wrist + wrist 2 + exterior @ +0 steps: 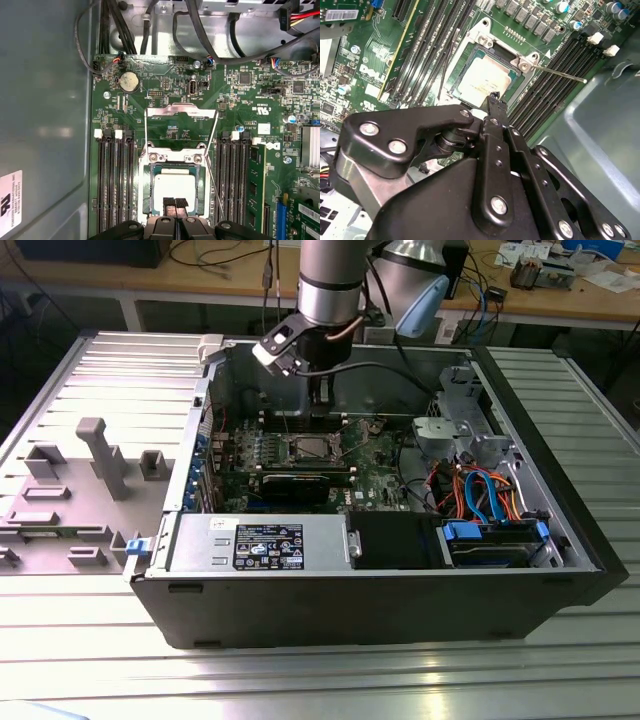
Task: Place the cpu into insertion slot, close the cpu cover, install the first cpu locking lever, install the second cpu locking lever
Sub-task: 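Place the cpu into insertion slot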
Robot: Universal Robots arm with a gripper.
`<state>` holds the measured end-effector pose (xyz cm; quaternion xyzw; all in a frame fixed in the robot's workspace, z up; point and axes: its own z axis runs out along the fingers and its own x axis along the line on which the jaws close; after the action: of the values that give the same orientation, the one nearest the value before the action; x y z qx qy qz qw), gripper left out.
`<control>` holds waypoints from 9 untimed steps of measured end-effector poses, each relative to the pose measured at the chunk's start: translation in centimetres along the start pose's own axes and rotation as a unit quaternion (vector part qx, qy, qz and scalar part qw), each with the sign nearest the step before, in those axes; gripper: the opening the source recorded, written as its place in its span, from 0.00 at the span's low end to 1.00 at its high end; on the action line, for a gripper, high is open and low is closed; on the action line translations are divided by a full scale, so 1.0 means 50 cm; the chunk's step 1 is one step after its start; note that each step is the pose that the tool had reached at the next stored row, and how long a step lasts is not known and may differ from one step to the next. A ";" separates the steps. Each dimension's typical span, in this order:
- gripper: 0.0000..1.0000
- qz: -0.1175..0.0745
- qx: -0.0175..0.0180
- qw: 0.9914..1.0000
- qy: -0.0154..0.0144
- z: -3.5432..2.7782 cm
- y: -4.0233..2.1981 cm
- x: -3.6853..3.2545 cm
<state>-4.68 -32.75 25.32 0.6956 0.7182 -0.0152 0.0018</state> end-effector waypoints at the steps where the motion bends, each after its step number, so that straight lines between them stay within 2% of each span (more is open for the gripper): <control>1: 0.11 0.000 0.000 1.000 0.000 -0.002 0.000 0.000; 9: 0.11 0.000 0.000 1.000 0.000 -0.014 0.000 0.000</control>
<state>-4.68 -32.75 26.00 0.6956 0.7182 -0.0152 0.0018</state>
